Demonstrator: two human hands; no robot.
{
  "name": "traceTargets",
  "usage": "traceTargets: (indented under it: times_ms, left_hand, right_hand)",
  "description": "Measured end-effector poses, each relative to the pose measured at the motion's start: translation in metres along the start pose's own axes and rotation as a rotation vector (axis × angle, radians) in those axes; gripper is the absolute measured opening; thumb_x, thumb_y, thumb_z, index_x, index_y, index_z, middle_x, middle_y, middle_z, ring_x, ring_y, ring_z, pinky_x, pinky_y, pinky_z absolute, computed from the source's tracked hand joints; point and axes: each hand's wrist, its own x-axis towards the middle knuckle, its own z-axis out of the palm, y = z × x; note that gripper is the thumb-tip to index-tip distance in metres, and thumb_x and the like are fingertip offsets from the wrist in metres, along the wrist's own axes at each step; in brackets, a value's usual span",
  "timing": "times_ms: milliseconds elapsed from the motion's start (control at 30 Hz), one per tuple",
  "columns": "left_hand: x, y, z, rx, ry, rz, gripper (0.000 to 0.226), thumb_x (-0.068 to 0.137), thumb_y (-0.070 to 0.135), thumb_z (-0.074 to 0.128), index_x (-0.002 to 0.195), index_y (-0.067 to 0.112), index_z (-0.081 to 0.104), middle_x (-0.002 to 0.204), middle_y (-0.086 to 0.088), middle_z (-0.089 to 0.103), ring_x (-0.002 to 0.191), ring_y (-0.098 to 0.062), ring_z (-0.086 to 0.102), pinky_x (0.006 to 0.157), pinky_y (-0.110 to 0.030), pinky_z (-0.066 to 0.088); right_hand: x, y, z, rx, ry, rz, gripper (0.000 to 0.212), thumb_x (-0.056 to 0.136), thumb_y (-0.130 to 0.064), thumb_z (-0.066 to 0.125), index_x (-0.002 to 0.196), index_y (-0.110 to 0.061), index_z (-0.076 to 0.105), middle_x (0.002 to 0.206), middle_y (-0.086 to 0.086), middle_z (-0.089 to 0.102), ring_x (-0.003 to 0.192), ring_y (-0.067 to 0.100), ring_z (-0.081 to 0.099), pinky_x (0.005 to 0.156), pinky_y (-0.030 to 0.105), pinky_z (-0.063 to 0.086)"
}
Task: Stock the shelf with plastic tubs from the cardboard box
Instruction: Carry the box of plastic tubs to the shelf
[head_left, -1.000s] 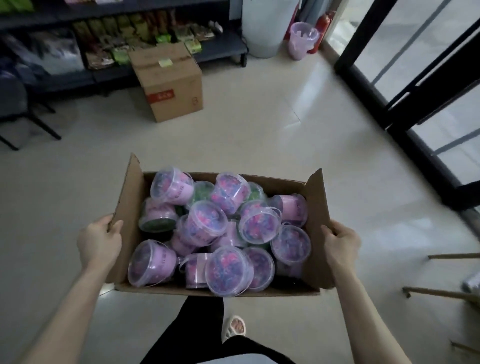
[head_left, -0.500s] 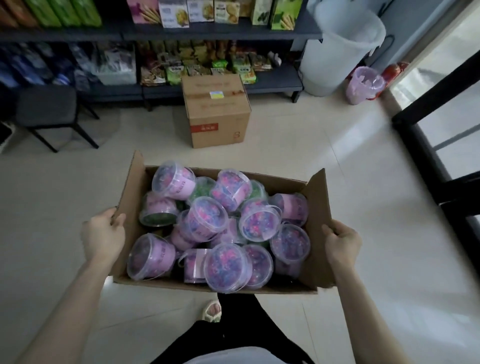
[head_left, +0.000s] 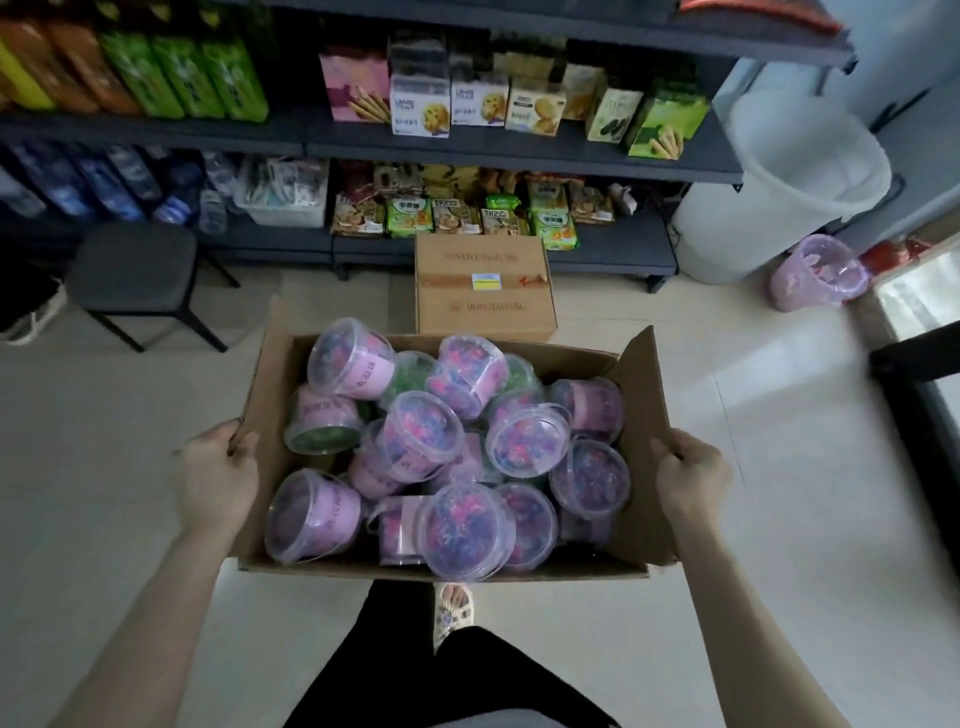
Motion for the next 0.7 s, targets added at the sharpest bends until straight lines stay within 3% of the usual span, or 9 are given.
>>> traceTargets:
  times_ms: [233,400,533,633,700]
  left_hand:
    - [0.124,0.034,0.031,0.017,-0.019,-0.017,0.010,0.085,-0.004,0.057,0.079,-0.011,0.061,0.071,-0.032,0.060,0.067,-0.047,0.057,0.065,-0.048,0.047]
    - [0.200,0.073,0.058,0.003,-0.041,-0.035,0.015,0.086,0.001,0.054,0.079,-0.011,0.060,0.071,-0.033,0.061,0.068,-0.046,0.057,0.067,-0.048,0.048]
    - [0.246,0.109,0.085,0.063,-0.015,-0.008,0.031,0.080,0.015,0.047,0.084,-0.010,0.065,0.072,-0.034,0.062,0.067,-0.049,0.058,0.064,-0.047,0.047]
    - [0.274,0.141,0.109,0.160,0.015,-0.053,0.018,0.085,0.002,0.059,0.094,-0.011,0.066,0.079,-0.036,0.063,0.072,-0.053,0.058,0.066,-0.049,0.047]
    - [0.293,0.157,0.126,0.178,-0.003,-0.079,0.013,0.084,-0.002,0.061,0.092,-0.012,0.065,0.077,-0.036,0.062,0.071,-0.053,0.058,0.065,-0.048,0.045]
  right_hand:
    - [0.100,-0.064,0.052,-0.023,0.013,-0.033,0.015,0.083,-0.005,0.062,0.093,-0.008,0.072,0.078,0.014,0.069,0.066,0.022,0.053,0.061,0.026,0.034]
    - [0.167,-0.097,0.076,-0.045,-0.002,-0.044,0.010,0.081,-0.002,0.061,0.081,-0.008,0.069,0.065,0.013,0.063,0.058,0.024,0.050,0.044,0.013,0.033]
    - [0.230,-0.114,0.093,-0.042,-0.009,-0.023,0.006,0.080,-0.004,0.061,0.077,-0.005,0.066,0.063,0.015,0.062,0.056,0.027,0.051,0.043,0.013,0.033]
    - [0.286,-0.125,0.102,-0.007,-0.022,-0.038,0.011,0.079,-0.005,0.062,0.068,-0.005,0.060,0.048,-0.001,0.052,0.044,0.006,0.046,0.043,0.009,0.034]
    - [0.326,-0.131,0.106,0.011,-0.045,-0.046,0.016,0.079,-0.007,0.062,0.064,-0.007,0.056,0.051,0.000,0.056,0.041,0.001,0.043,0.040,0.009,0.032]
